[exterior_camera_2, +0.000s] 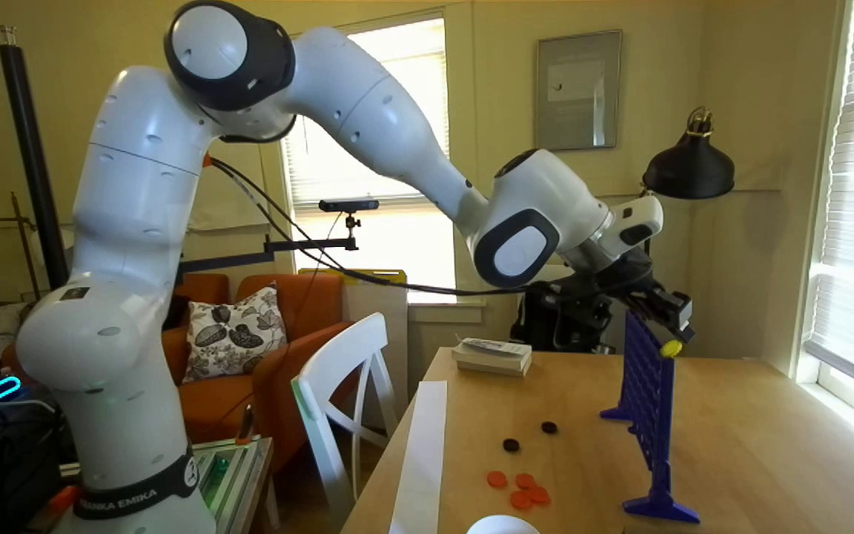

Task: Put one yellow ring inside the blue gameboard.

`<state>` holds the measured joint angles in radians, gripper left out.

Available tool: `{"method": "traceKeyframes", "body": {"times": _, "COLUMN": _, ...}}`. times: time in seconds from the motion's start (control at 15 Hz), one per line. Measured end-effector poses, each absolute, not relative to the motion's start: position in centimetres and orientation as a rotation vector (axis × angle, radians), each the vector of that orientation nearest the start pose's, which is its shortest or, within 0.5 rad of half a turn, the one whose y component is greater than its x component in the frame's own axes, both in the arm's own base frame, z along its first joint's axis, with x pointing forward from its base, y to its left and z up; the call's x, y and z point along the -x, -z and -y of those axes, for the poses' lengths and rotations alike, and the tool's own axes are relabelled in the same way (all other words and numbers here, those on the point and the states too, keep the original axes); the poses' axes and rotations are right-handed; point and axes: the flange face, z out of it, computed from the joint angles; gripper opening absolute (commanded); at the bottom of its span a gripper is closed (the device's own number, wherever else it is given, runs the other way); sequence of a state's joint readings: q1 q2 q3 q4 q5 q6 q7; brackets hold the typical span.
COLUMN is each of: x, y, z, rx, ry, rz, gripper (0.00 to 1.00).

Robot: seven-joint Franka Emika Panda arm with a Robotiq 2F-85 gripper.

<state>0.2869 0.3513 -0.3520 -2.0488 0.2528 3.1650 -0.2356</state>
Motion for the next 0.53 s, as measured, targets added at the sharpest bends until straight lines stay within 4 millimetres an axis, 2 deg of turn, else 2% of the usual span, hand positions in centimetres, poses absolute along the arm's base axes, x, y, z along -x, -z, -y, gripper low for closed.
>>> {"method": "traceKeyframes", "body": {"times": 0.53, "x": -64.31, "y": -36.72, "z": 4.94, "rx": 3.023, "ry": 1.242, "rz": -0.027, "gripper": 0.00}}
